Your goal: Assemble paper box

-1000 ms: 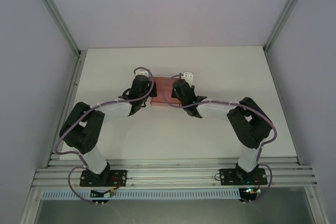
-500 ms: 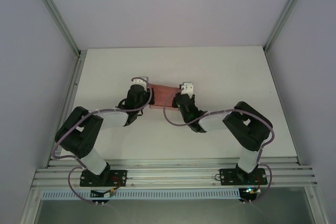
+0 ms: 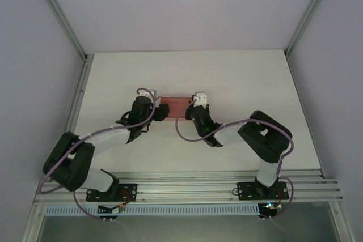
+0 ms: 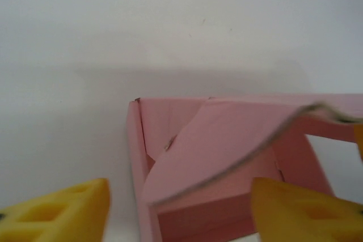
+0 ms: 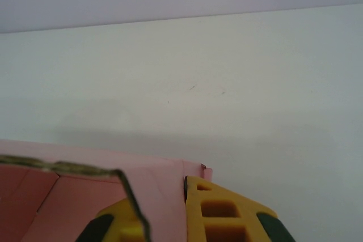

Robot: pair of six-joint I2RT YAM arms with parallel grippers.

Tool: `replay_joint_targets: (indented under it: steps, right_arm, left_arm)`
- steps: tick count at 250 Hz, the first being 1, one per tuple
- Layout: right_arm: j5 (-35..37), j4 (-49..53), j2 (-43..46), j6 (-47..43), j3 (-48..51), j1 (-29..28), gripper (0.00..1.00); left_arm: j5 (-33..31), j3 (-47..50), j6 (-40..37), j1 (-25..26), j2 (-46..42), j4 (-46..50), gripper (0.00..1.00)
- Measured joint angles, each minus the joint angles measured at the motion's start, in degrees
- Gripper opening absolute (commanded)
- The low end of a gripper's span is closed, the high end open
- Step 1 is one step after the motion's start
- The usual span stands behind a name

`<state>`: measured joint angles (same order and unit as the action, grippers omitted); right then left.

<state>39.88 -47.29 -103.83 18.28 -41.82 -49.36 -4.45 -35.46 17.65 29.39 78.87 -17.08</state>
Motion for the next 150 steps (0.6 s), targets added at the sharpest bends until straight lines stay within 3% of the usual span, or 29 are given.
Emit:
replay_joint_targets:
  steps: [14, 93, 115, 150]
  right_arm:
    - [0.0, -0.3, 0.0, -0.4, 0.3, -0.1, 0.04]
    - [0.0, -1.9, -0.6, -2.1, 0.6, -0.4, 0.05]
    - [-0.1, -2.6, -0.9, -2.7, 0.7, -0.7, 0.05]
    - [-0.5, -5.0, -1.5, -3.9, 1.7, -0.8, 0.07]
  left_arm:
    - [-1.0, 0.4, 1.2, 0.0, -3.1, 2.7, 0.99]
    - [0.3, -1.3, 4.2, 0.1, -24.0, 16.3, 1.00]
    - [-1.9, -5.9, 6.3, -0.1, -23.6, 20.1, 1.00]
    - [-3.4, -14.6, 11.1, -3.7, -14.8, 24.1, 1.00]
